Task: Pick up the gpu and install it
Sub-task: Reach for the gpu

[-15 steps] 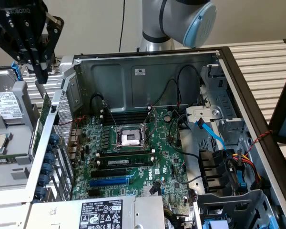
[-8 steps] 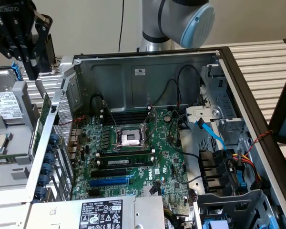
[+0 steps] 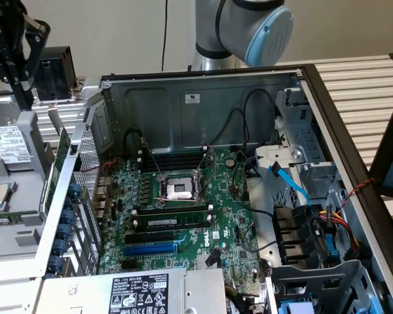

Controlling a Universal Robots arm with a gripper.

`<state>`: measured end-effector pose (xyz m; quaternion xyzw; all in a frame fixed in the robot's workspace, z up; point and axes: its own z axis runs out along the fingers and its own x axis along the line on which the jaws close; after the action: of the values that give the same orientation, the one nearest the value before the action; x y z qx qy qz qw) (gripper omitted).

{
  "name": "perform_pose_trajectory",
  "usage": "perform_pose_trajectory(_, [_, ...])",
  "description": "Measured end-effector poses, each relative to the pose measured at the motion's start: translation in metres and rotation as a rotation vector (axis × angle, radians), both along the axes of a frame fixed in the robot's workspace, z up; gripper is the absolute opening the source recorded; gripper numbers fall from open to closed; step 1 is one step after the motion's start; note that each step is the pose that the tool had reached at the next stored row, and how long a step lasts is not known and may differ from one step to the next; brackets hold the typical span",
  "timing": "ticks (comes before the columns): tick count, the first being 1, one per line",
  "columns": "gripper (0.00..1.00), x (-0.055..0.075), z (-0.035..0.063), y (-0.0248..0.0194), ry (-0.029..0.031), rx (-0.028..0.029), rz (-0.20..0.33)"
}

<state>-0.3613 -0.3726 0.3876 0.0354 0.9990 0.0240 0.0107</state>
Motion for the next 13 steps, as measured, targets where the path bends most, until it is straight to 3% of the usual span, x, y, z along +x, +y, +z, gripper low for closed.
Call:
perform_pose_trajectory(6, [0.11, -0.022, -0.0017, 0.0144, 0.0000, 0.0001, 0.000])
perform_pose_trajectory(11, [0.11, -0.045, -0.0017, 0.0151, 0.0000, 0.0013, 0.000])
perform_pose_trajectory(13, [0.11, -0.047, -0.0017, 0.0150, -0.0001, 0.0014, 0.000])
